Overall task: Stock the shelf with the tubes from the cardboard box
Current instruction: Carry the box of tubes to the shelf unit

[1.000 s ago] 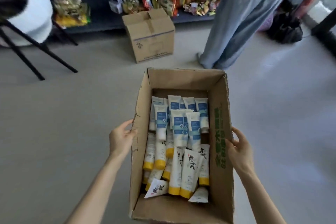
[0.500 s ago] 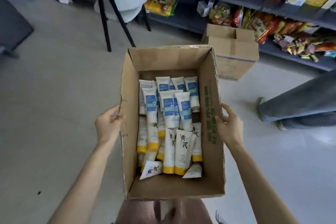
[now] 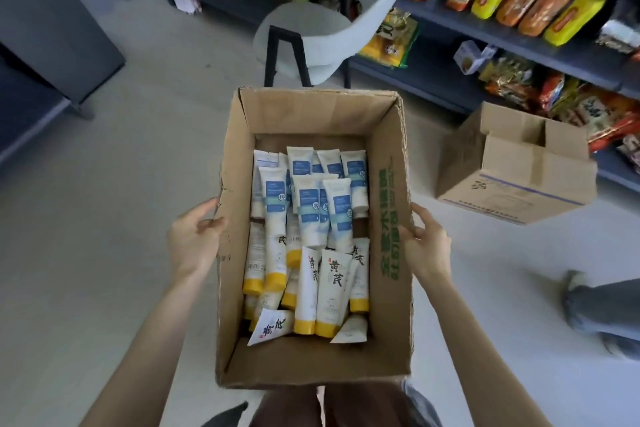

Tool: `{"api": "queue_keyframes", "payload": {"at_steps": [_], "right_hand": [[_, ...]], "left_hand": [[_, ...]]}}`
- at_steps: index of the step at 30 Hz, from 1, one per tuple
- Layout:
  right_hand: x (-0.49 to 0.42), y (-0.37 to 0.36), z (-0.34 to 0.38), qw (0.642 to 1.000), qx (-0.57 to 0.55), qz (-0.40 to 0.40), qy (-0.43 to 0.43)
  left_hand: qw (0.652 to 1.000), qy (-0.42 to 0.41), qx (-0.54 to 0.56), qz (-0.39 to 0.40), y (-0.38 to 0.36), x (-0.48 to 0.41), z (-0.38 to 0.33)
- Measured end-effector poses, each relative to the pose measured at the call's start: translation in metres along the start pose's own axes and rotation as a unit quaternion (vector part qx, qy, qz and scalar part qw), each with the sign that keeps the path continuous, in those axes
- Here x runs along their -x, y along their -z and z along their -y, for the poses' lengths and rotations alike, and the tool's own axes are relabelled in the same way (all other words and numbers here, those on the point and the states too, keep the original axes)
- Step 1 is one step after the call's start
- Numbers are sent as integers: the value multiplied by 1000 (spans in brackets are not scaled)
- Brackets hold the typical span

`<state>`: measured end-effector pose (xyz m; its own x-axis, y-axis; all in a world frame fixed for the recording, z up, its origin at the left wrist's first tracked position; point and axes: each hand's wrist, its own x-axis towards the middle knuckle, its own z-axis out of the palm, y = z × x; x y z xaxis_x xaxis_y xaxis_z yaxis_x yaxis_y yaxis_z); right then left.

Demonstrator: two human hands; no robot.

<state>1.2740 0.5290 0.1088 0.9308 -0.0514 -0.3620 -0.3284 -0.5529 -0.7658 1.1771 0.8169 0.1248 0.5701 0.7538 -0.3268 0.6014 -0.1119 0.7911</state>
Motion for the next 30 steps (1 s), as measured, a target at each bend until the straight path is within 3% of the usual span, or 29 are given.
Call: {"api": "queue_keyframes", "payload": {"at_steps": [14,30], "right_hand": [[-236,-82,174,999,24,37,5],[-386,-230,367,999,-19,-31,14]], "left_hand": [[999,6,35,-33,-50,-240,-140],[998,-46,37,30,-1,-538,-272]]}}
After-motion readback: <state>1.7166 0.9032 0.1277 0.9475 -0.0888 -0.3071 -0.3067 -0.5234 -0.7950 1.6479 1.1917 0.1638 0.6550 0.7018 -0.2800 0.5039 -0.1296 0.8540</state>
